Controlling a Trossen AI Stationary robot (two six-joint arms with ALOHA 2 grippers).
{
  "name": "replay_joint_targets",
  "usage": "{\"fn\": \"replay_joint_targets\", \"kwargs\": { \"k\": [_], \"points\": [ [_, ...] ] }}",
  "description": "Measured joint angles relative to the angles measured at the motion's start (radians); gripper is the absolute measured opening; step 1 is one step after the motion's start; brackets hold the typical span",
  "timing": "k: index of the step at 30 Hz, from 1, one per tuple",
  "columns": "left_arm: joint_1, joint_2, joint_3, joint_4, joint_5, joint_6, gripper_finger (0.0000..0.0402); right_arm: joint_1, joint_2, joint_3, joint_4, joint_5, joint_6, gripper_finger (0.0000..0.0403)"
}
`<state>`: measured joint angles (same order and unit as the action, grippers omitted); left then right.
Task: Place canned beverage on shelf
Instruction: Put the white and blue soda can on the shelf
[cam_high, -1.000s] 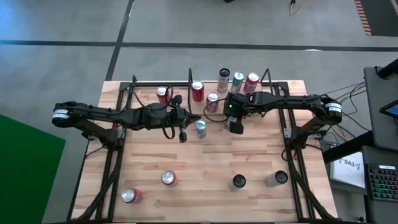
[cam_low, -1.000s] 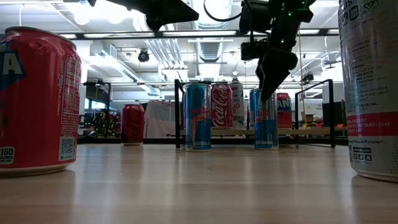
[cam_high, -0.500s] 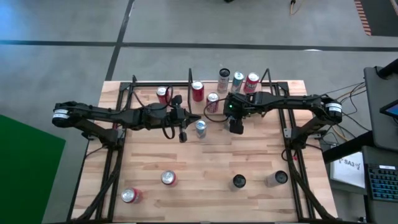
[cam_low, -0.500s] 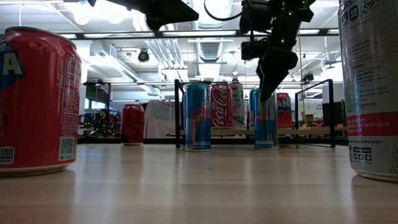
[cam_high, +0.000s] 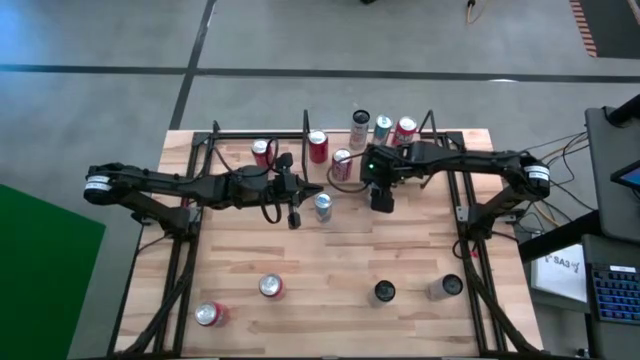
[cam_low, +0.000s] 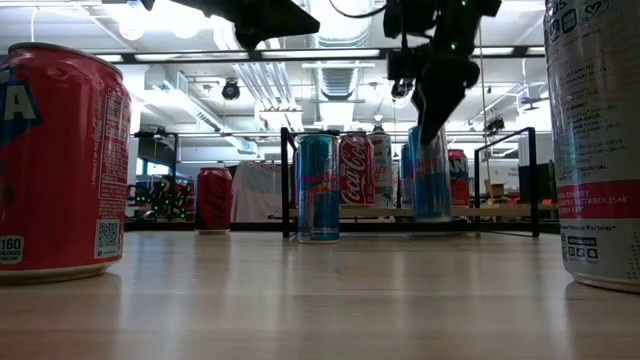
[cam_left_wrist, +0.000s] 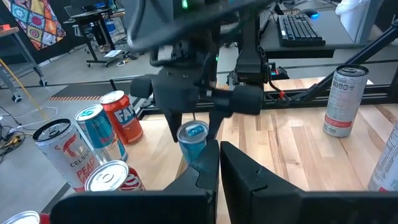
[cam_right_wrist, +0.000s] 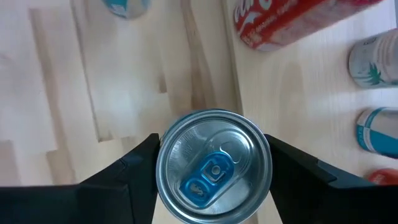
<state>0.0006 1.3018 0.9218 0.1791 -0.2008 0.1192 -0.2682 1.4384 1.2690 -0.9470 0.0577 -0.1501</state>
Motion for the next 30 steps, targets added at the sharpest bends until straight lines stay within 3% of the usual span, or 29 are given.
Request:
{"fn": "replay_joint_targets", "kwargs": {
  "k": [14, 24, 30],
  "points": [
    [0.0, 0.0, 0.0, 0.002, 0.0, 0.0, 0.0, -0.004, -0.002, 0.184, -0.141, 0.025, -0.127, 0.0228],
    [0.0, 0.0, 0.0, 0.005, 0.0, 0.0, 0.0, -0.094, -0.002, 0.184, -0.146, 0.035, -0.242, 0.0228],
    [0.0, 0.0, 0.0, 0.005, 0.0, 0.0, 0.0, -0.172, -0.002, 0.183, -0.14, -0.033, -0.316, 0.0228]
  ]
}}
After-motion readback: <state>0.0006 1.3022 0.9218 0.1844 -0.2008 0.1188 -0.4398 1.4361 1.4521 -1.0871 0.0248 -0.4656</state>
